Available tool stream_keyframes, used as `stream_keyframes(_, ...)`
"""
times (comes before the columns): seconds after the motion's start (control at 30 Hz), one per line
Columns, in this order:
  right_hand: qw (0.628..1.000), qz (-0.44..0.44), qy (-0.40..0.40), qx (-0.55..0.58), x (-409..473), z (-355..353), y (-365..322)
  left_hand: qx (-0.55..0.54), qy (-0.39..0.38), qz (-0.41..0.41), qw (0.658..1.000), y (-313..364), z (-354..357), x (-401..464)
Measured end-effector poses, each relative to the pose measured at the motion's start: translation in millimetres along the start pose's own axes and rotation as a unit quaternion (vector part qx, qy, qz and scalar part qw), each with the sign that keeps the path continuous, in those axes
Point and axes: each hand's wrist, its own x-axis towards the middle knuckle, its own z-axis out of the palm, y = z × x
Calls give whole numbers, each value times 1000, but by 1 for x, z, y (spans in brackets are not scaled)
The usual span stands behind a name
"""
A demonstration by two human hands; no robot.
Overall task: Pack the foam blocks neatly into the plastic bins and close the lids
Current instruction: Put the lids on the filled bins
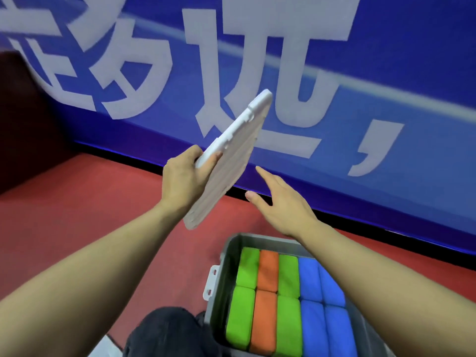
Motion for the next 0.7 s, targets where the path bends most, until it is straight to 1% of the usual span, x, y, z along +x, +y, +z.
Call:
stream_keyframes(0.1,999,27,24,8,-20,-27,16,-93,27,-20,995,44,7,-9)
stream_keyframes(0.23,996,79,51,6,-49,-55,49,-218,55,-71,972,84,22,-25)
stream_keyframes(0.3,993,107,49,8,-65,-62,71,-264,67,-108,956,92,33,-37)
stream_keyframes(0.4,985,173,18,19,-89,-57,112,-327,70,-182,925,88,52,-58)
stream_keyframes(0.47,969,242,8,54,-106,-46,140,-366,54,-239,898,76,65,-71)
stream_keyframes(0.57,932,348,2,99,-131,-28,179,-419,12,-324,848,53,82,-88)
stream_keyframes(0.7,887,445,11,124,-157,-9,219,-467,-46,-384,795,22,94,-108)
